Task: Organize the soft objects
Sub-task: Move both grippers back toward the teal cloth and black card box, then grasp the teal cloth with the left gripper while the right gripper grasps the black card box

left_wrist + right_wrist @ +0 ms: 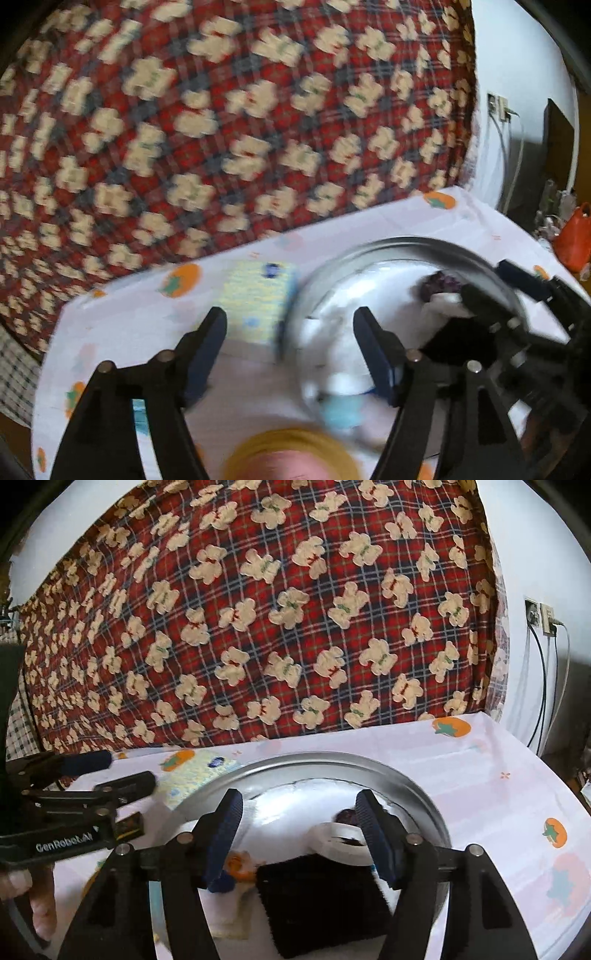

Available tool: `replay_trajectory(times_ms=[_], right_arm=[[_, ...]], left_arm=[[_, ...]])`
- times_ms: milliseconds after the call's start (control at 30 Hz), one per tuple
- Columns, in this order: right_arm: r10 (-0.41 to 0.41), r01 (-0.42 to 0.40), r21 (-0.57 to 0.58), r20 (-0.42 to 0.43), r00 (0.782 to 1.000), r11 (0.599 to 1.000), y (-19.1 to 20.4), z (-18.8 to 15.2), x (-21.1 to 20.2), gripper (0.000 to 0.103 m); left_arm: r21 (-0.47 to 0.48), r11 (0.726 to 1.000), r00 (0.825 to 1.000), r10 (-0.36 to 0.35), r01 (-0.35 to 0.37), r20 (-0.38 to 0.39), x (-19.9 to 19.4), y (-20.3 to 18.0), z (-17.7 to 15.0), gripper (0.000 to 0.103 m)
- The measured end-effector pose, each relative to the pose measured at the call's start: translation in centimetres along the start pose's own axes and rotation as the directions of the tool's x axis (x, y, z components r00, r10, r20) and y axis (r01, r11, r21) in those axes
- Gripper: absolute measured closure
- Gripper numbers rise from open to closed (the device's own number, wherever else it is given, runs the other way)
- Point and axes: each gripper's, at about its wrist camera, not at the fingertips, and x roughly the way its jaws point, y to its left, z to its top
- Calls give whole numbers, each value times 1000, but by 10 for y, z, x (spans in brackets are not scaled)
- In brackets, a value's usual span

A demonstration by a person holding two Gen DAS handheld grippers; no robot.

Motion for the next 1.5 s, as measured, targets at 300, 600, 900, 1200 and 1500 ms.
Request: replay_trajectory(times_ms=[300, 600, 900, 1200, 1500], right_arm=[[92, -92, -74, -10, 996, 993, 61, -3, 0, 37], [236, -253, -157, -119, 965, 955, 146, -16, 20, 37], [280, -336, -185, -276, 920, 923, 200, -19, 57, 37], [229, -362, -241, -446, 865, 900, 231, -10, 98, 31], [164, -410, -299, -602, 782, 862, 261, -17, 139, 31]], left_arm=[[-138, 977, 986, 164, -165, -18, 1, 127, -43, 30], [-239, 948, 970, 174, -211, -170, 38, 200, -93, 30], [-257, 941, 954, 154, -221, -258, 70, 217, -124, 30], [-301, 945, 962, 46, -129, -268, 84, 223, -124, 84], [-324, 932, 963, 81, -165, -257, 74, 247, -131, 91]])
